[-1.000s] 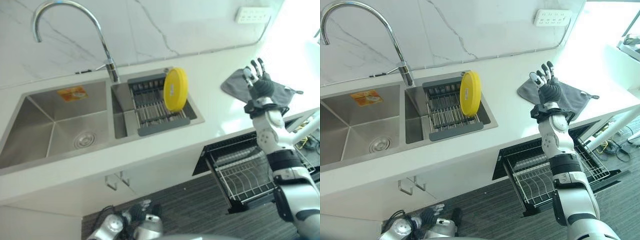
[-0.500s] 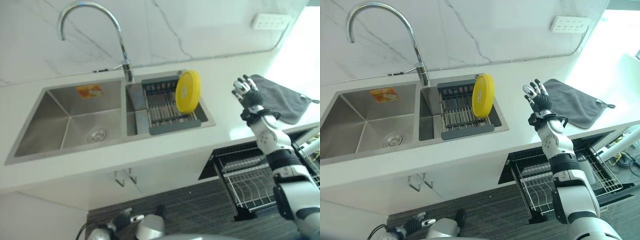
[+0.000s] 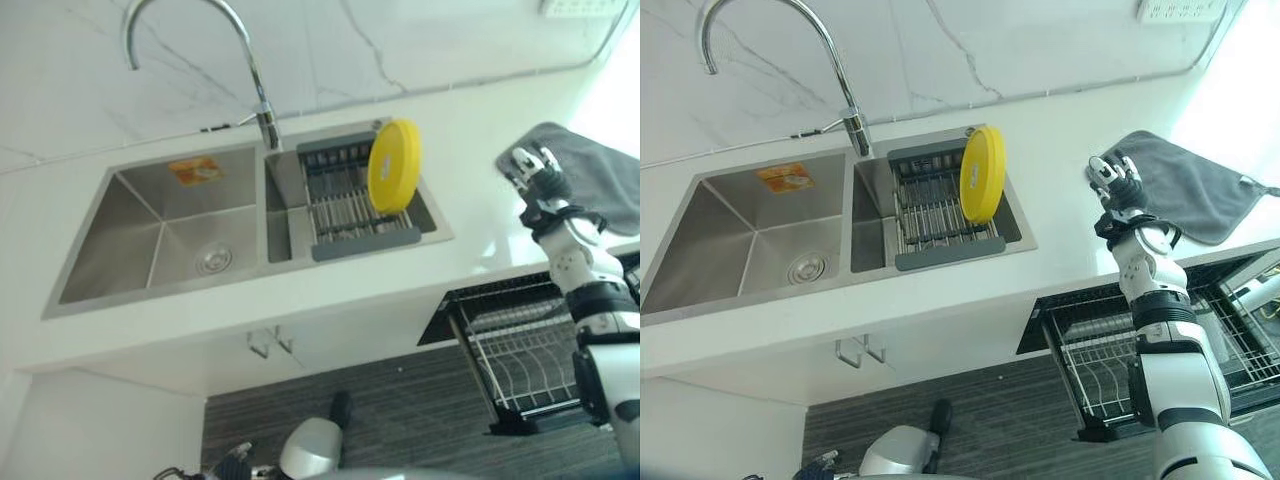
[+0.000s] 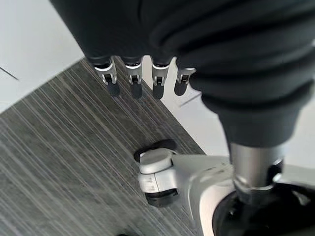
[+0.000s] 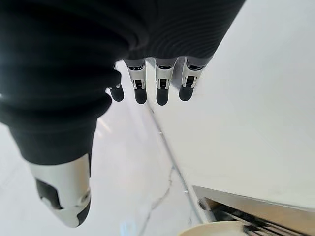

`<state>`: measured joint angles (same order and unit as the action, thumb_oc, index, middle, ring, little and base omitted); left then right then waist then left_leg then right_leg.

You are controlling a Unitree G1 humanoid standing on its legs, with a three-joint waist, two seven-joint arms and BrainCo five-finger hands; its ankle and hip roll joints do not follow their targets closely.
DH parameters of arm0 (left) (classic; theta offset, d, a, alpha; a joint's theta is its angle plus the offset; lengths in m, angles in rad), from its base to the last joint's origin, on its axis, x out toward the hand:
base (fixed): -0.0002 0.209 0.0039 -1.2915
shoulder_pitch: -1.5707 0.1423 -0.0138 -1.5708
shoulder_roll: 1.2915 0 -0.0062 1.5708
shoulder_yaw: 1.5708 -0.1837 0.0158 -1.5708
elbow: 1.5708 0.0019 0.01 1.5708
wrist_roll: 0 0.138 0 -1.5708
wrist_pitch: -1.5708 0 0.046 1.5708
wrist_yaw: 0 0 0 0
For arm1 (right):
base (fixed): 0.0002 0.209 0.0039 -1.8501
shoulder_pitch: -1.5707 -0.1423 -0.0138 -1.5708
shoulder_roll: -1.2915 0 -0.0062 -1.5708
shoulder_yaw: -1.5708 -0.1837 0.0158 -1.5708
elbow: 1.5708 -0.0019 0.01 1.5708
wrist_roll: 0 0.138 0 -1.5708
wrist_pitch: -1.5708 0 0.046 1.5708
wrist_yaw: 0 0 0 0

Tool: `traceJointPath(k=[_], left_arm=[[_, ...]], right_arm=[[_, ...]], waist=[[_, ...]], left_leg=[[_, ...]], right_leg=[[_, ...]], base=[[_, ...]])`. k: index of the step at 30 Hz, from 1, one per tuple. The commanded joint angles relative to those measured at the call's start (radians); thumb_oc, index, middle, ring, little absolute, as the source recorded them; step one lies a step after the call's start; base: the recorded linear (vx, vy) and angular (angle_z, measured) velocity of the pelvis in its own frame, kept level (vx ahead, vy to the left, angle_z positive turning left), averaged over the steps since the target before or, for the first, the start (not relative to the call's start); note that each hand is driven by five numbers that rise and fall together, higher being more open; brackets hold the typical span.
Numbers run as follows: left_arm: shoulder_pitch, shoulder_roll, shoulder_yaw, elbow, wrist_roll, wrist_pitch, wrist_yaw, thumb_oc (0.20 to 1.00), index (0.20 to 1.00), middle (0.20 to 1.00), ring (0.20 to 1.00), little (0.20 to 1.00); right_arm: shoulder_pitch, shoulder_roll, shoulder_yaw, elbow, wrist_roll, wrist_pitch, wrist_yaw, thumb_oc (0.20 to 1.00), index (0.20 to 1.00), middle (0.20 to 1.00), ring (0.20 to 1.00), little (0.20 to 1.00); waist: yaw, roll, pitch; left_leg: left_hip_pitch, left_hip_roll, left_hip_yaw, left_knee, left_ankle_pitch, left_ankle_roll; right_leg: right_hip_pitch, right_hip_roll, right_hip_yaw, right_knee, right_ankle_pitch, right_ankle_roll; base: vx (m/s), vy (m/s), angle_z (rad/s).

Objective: Place the dishes in the dishwasher.

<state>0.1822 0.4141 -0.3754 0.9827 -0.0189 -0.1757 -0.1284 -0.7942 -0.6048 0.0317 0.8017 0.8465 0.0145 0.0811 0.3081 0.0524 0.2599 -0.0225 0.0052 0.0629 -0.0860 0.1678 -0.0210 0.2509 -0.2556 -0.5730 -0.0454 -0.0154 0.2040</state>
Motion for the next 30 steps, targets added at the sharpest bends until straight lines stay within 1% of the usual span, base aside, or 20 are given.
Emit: traceJointPath(k=[1,4,11,17,23,30], left_arm=[[-0.039,0.031,-0.037,0.029,0.001,-0.02,0.022,1.0,1.0,1.0,1.0,1.0],[-0.041,0.032,-0.036,0.028,-0.001,-0.025,0.024,1.0,1.0,1.0,1.0,1.0],[-0.06,0.039,-0.034,0.009,-0.026,-0.014,0.015,1.0,1.0,1.0,1.0,1.0],[-0.076,0.032,-0.03,0.015,-0.036,-0.017,0.026,1.0,1.0,1.0,1.0,1.0],[-0.08,0.027,-0.019,0.017,-0.034,-0.006,0.035,1.0,1.0,1.0,1.0,1.0],[-0.081,0.026,-0.018,0.004,-0.049,0.002,0.03,1.0,1.0,1.0,1.0,1.0]], right_arm=[[-0.115,-0.068,0.048,-0.026,0.023,-0.039,0.05,1.0,1.0,1.0,1.0,1.0],[-0.121,-0.066,0.057,-0.035,0.021,-0.04,0.053,1.0,1.0,1.0,1.0,1.0],[-0.177,-0.057,0.085,-0.048,-0.001,-0.044,0.065,1.0,1.0,1.0,1.0,1.0],[-0.199,-0.033,0.128,-0.126,-0.057,-0.052,0.074,1.0,1.0,1.0,1.0,1.0],[-0.194,-0.011,0.147,-0.204,-0.104,-0.04,0.07,1.0,1.0,1.0,1.0,1.0],[-0.211,0.008,0.166,-0.241,-0.135,-0.032,0.061,1.0,1.0,1.0,1.0,1.0]], waist=[[0.037,0.023,-0.022],[0.038,0.025,-0.011],[0.042,0.037,0.026],[0.039,0.037,0.057],[0.035,0.034,0.064],[0.038,0.036,0.068]], left_leg=[[0.016,0.033,-0.002,-0.001,-0.085,-0.031],[0.011,0.032,-0.001,-0.001,-0.081,-0.03],[-0.011,0.034,0.001,0.0,-0.072,-0.032],[-0.027,0.042,0.009,0.002,-0.062,-0.034],[-0.024,0.048,0.015,0.003,-0.058,-0.036],[-0.022,0.051,0.016,0.003,-0.056,-0.038]], right_leg=[[-0.104,-0.026,0.036,0.151,-0.036,-0.01],[-0.112,-0.028,0.036,0.156,-0.034,-0.008],[-0.142,-0.034,0.034,0.177,-0.035,-0.005],[-0.166,-0.039,0.034,0.191,-0.032,-0.005],[-0.171,-0.043,0.033,0.202,-0.031,-0.004],[-0.172,-0.049,0.029,0.211,-0.034,-0.006]], base=[[-0.06,0.014,0.01],[-0.05,0.008,-0.03],[-0.07,0.016,-0.04],[-0.07,0.008,0.0],[-0.01,0.005,-0.01],[0.0,0.005,0.0]])
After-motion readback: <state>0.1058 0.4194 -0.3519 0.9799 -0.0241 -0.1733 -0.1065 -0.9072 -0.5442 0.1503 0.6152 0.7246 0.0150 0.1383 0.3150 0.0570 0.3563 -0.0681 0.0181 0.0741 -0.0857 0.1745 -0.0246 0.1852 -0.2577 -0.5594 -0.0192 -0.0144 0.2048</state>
